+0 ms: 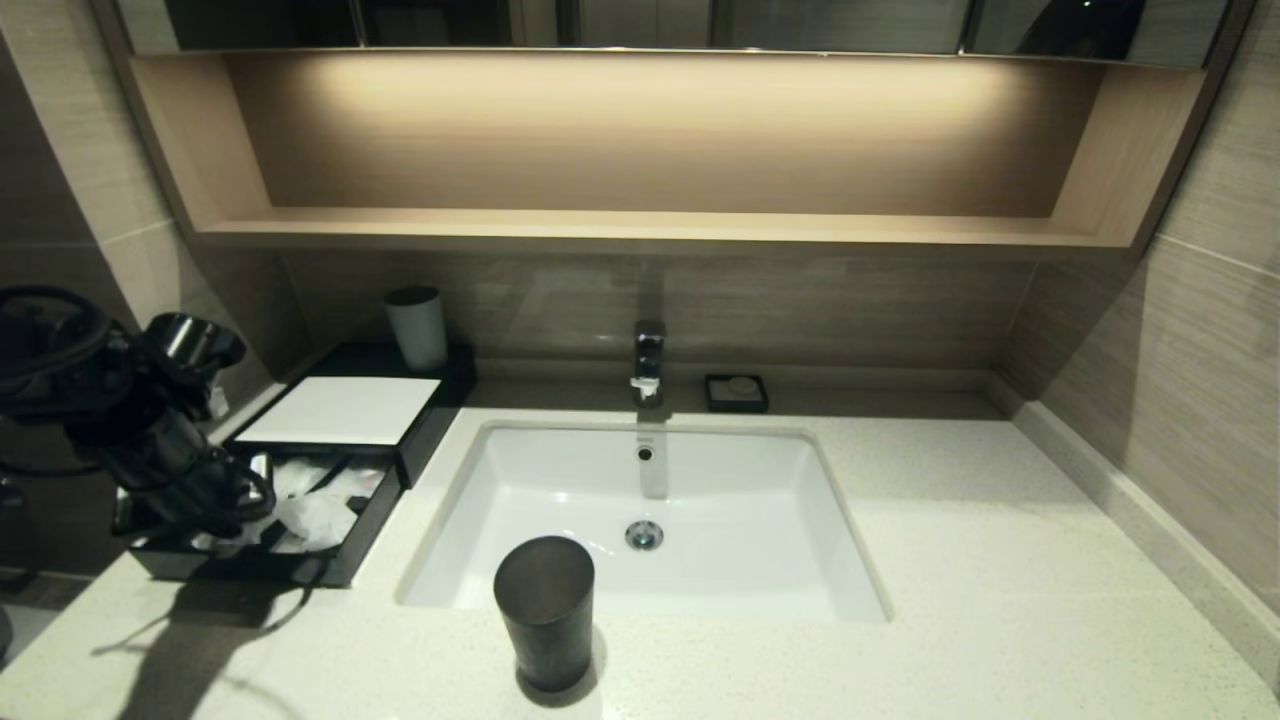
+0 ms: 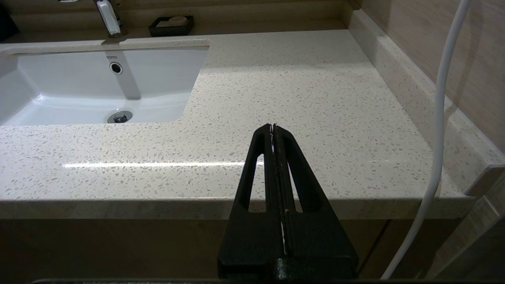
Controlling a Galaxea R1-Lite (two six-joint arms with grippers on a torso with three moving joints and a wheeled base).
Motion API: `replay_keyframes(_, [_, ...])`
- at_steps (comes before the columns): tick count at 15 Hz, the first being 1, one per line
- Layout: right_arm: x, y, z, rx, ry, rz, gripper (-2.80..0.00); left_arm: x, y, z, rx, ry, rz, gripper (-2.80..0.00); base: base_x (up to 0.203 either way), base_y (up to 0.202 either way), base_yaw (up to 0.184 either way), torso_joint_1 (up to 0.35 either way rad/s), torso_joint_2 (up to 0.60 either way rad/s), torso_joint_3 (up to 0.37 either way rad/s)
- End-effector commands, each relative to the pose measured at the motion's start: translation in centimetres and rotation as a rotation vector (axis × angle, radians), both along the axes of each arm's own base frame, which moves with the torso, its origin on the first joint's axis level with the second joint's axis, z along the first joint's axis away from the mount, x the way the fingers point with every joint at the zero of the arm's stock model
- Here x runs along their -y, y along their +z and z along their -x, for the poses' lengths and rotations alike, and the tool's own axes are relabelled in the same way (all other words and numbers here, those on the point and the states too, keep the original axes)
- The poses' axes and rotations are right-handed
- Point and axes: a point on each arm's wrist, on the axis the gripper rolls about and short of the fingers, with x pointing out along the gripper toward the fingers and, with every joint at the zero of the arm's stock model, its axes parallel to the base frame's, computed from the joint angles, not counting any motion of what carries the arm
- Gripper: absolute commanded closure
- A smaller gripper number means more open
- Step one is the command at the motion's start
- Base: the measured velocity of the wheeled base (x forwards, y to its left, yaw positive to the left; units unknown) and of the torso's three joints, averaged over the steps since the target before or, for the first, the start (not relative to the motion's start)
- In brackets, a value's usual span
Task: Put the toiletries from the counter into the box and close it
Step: Place the bathroom toiletry into the drawer
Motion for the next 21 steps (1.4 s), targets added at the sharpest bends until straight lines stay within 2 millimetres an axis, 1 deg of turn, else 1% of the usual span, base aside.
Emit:
replay_keyframes(1, [0.0,0.0,0.0,0.000,0.000,-0.001,0.00,0.0,0.1,-0.2,0.003,0.003,0.000,0.00,0.000,0.000,0.000,0.000,0.00,0.000])
replay_keyframes(5, [0.0,0.0,0.0,-0.001,0.000,-0.001,0.00,-0.1,-0.1,-0.5,0.004,0.003,-0.002,0.00,0.000,0.000,0.000,0.000,0.00,0.000])
replay_keyframes(7, [0.0,0.0,0.0,-0.001,0.000,-0.001,0.00,-0.1,0.9,-0.3,0.034,0.009,-0.003,0.00,0.000,0.000,0.000,0.000,0.00,0.000])
replay_keyframes(9, [0.0,0.0,0.0,-0.001,0.000,-0.001,0.00,0.2,2.4,0.5,0.074,0.013,-0.006,0.00,0.000,0.000,0.000,0.000,0.00,0.000])
replay_keyframes(12, [0.0,0.0,0.0,0.000,0.000,-0.001,0.00,0.8,4.9,2.1,0.149,0.002,-0.013,0.00,0.000,0.000,0.000,0.000,0.00,0.000])
replay_keyframes(15, [0.0,0.0,0.0,0.000,0.000,-0.001,0.00,2.3,7.4,4.4,0.230,-0.041,-0.012,0.00,0.000,0.000,0.000,0.000,0.00,0.000])
replay_keyframes(17, [0.0,0.0,0.0,-0.001,0.000,-0.001,0.00,3.4,8.6,6.0,0.272,-0.076,-0.007,0.00,0.000,0.000,0.000,0.000,0.00,0.000])
replay_keyframes(18, [0.0,0.0,0.0,-0.001,0.000,-0.001,0.00,3.7,8.8,6.6,0.282,-0.079,-0.003,0.00,0.000,0.000,0.000,0.000,0.00,0.000])
replay_keyframes(19, [0.0,0.0,0.0,-0.001,0.000,-0.001,0.00,3.8,8.7,7.1,0.269,-0.079,0.000,0.00,0.000,0.000,0.000,0.000,0.00,0.000])
replay_keyframes(21, [0.0,0.1,0.0,0.001,0.000,-0.001,0.00,3.9,8.0,8.2,0.223,-0.080,0.001,0.00,0.000,0.000,0.000,0.000,0.00,0.000])
